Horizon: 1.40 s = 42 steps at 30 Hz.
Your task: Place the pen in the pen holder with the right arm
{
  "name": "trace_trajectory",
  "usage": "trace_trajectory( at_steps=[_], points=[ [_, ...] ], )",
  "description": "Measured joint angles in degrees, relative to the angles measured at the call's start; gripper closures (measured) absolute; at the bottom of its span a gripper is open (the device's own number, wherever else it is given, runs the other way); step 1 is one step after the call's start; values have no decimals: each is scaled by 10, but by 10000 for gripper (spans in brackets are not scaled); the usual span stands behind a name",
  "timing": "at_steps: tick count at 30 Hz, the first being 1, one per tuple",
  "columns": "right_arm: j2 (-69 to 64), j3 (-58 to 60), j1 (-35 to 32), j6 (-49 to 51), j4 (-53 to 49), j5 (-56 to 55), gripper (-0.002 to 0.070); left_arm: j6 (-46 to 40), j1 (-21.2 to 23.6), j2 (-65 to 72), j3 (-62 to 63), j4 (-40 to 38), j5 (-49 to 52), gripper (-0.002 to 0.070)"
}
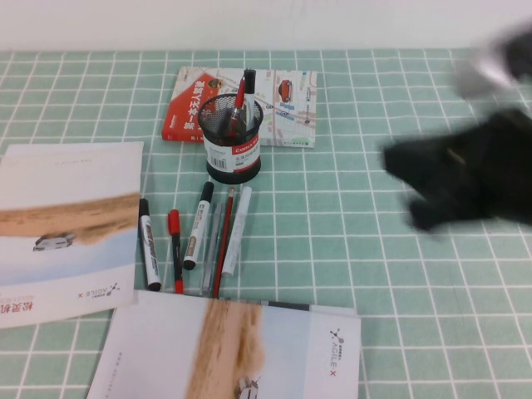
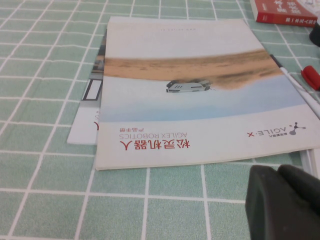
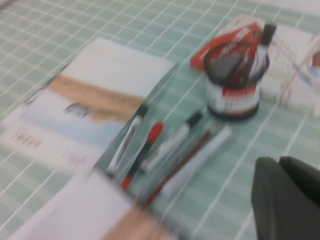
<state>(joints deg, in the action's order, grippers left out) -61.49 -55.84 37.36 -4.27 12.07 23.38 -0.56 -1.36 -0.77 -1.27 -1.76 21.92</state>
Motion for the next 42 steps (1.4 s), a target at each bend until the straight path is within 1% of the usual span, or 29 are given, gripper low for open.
trace_trajectory(
  at_steps=[7, 11, 14, 19, 22, 26, 28, 31, 33, 36, 39, 42],
  points=[
    [260, 157, 0, 0, 14, 131, 695, 0, 0, 0, 0, 0, 0, 679],
    [413, 244, -1, 0, 7, 134, 695, 0, 0, 0, 0, 0, 0, 679],
    [485, 305, -1, 15, -17, 121, 695, 0, 0, 0, 0, 0, 0, 679],
    [538, 369, -1, 89, -60, 117, 695, 0, 0, 0, 0, 0, 0, 679],
    [538, 395, -1, 98, -87, 88, 695, 0, 0, 0, 0, 0, 0, 679],
    [537, 435, -6, 104, -169, 29, 695, 0, 0, 0, 0, 0, 0, 679],
    [537, 456, -29, 105, -199, 8, 695, 0, 0, 0, 0, 0, 0, 679],
    [538, 492, -100, 106, -206, -13, 695, 0, 0, 0, 0, 0, 0, 679],
    [540, 510, -158, 106, -192, -32, 695, 0, 0, 0, 0, 0, 0, 679],
    [556, 528, -226, 106, -134, -60, 695, 0, 0, 0, 0, 0, 0, 679],
    [589, 542, -270, 106, -102, -71, 695, 0, 0, 0, 0, 0, 0, 679],
    [616, 556, -302, 106, -91, -73, 695, 0, 0, 0, 0, 0, 0, 679]
  ],
)
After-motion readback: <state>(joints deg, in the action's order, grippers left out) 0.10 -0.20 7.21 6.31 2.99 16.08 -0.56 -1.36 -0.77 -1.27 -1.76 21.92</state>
